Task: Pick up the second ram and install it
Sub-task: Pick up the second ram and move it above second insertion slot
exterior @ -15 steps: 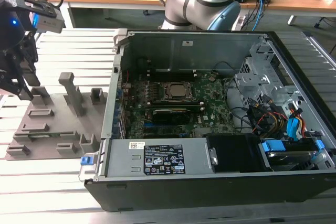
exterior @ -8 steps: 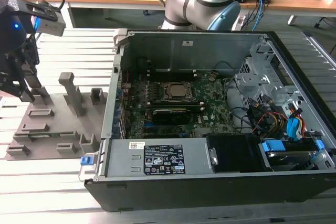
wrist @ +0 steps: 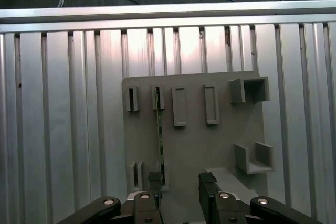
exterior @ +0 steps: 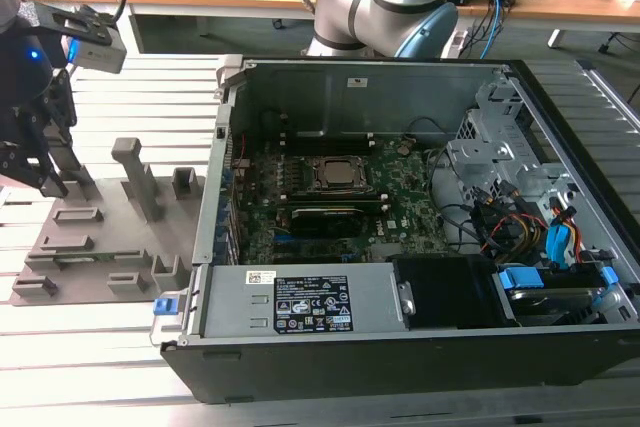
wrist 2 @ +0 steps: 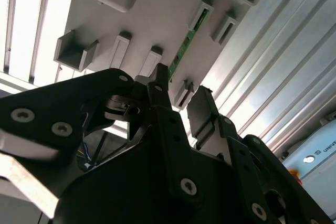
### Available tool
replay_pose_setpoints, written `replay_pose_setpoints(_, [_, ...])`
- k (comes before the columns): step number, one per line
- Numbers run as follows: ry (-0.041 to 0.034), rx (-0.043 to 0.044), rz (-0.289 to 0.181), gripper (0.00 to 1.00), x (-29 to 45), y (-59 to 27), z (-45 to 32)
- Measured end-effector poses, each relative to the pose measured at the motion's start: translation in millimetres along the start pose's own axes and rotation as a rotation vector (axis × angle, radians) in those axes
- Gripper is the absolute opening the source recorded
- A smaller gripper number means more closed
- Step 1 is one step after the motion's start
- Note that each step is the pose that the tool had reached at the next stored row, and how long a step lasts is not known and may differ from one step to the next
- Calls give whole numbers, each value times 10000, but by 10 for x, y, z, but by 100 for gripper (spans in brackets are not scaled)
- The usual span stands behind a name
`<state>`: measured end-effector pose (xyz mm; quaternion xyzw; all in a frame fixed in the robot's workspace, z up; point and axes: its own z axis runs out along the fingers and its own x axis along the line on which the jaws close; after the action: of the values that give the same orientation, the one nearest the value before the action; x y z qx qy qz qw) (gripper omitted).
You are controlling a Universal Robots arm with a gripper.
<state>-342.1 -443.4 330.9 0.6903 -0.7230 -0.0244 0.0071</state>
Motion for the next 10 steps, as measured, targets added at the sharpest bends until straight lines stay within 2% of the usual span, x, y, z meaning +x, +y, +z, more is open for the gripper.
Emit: replay_pose_setpoints(10, [0,1,0,42,2,-3,75])
